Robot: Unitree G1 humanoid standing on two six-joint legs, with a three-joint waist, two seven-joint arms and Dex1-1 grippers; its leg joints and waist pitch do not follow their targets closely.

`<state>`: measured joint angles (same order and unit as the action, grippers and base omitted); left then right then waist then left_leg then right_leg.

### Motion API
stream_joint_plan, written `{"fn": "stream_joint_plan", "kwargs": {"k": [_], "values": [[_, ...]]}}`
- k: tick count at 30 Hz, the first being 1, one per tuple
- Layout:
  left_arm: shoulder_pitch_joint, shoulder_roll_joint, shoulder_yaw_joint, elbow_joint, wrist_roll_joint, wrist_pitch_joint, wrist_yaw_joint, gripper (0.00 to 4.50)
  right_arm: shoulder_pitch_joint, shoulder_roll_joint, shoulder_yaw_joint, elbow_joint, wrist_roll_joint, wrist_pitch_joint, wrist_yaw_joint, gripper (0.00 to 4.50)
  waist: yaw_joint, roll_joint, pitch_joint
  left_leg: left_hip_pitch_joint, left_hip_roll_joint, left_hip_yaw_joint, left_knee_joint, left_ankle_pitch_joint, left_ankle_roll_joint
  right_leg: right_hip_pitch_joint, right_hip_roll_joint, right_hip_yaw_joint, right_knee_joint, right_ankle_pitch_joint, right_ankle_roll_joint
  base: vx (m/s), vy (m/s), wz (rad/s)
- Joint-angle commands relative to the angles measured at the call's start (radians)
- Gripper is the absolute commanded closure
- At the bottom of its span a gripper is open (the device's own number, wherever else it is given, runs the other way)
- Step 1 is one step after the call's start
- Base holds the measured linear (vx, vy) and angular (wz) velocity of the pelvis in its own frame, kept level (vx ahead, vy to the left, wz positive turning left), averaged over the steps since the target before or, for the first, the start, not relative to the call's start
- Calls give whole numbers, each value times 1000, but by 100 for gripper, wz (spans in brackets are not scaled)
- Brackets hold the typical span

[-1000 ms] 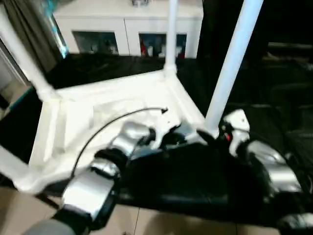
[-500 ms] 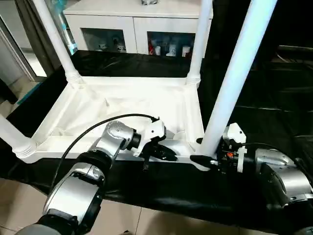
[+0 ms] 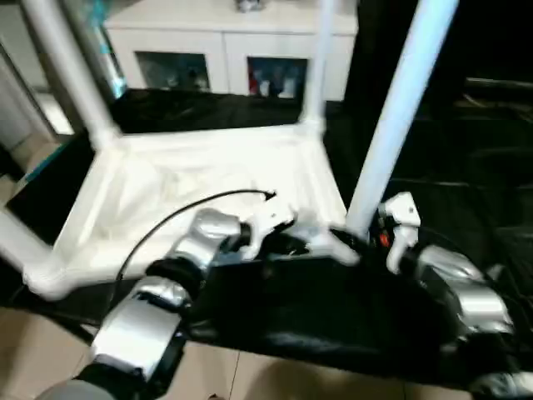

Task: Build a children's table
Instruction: Rotate leg to tighten

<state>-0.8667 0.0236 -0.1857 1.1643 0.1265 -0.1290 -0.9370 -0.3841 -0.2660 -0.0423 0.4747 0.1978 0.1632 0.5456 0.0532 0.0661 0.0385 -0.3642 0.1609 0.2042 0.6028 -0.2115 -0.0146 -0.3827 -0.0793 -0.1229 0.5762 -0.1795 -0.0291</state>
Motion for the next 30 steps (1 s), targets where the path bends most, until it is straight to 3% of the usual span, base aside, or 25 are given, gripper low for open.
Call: {"fn": "stream_joint_plan", "kwargs": {"k": [1, 4, 6, 7, 9, 12, 16, 20, 25, 30], "values": [[-26, -39, 40, 8, -20, 20, 123, 450, 16, 41, 14, 82, -45, 43, -116, 204, -7, -20, -53, 11, 83, -48, -76, -170, 64, 40, -107, 69, -88, -309, -167, 0, 0, 0], [-42, -73, 46, 23, -21, 34, 204, 450, -10, 88, -10, 122, -55, 47, -222, 204, -10, -20, -56, 9, 80, -46, -73, -152, 77, 43, -106, 69, -82, -267, -178, 0, 0, 0], [-52, -100, 43, 31, -19, 33, 238, 450, -26, 116, 25, 131, -76, 27, -204, 204, -10, -11, -55, 10, 79, -46, -72, -157, 84, 44, -106, 68, -84, -264, -177, 0, 0, 0], [-54, -108, 37, 34, -16, 28, 236, 450, -27, 122, 57, 122, -90, 1, -166, 204, -11, -16, -56, 7, 79, -45, -71, -157, 93, 46, -106, 68, -84, -255, -175, 0, 0, 0], [-54, -109, 34, 34, -13, 23, 225, 450, -24, 121, 67, 112, -87, -15, -142, 148, -9, -17, -56, 6, 79, -44, -71, -156, 104, 47, -107, 68, -84, -252, -174, 0, 0, 0], [-51, -96, 31, 29, -13, 13, 182, 450, -19, 102, 58, 85, -55, -27, -80, 132, -7, -16, -56, 7, 79, -44, -71, -160, 115, 47, -106, 67, -83, -252, -174, 0, 0, 0], [-37, -64, 16, 21, -8, -16, 88, 450, 6, 33, 89, 32, -39, -41, 60, 89, -5, -18, -60, 2, 82, -44, -67, -127, 143, 51, -104, 67, -73, -188, -183, 0, 0, 0], [-5, -3, -13, -9, -14, -42, -110, 450, 70, -90, 114, -86, 32, -13, 318, 89, 7, -21, -56, 0, 83, -41, -65, -133, 172, 52, -103, 63, -76, -234, -168, 0, 0, 0], [16, 55, -36, -33, -13, -52, -265, 450, 108, -188, 121, -170, 86, 46, 490, 89, 12, -21, -56, 3, 90, -44, -69, -152, 156, 49, -103, 65, -77, -257, -169, 0, 0, 0], [42, 111, -55, -76, -20, -62, -420, 450, 145, -262, 130, -221, 113, 72, 596, 89, 17, -20, -58, 1, 93, -44, -68, -133, 158, 48, -107, 68, -70, -205, -188, 0, 0, 0]]}}
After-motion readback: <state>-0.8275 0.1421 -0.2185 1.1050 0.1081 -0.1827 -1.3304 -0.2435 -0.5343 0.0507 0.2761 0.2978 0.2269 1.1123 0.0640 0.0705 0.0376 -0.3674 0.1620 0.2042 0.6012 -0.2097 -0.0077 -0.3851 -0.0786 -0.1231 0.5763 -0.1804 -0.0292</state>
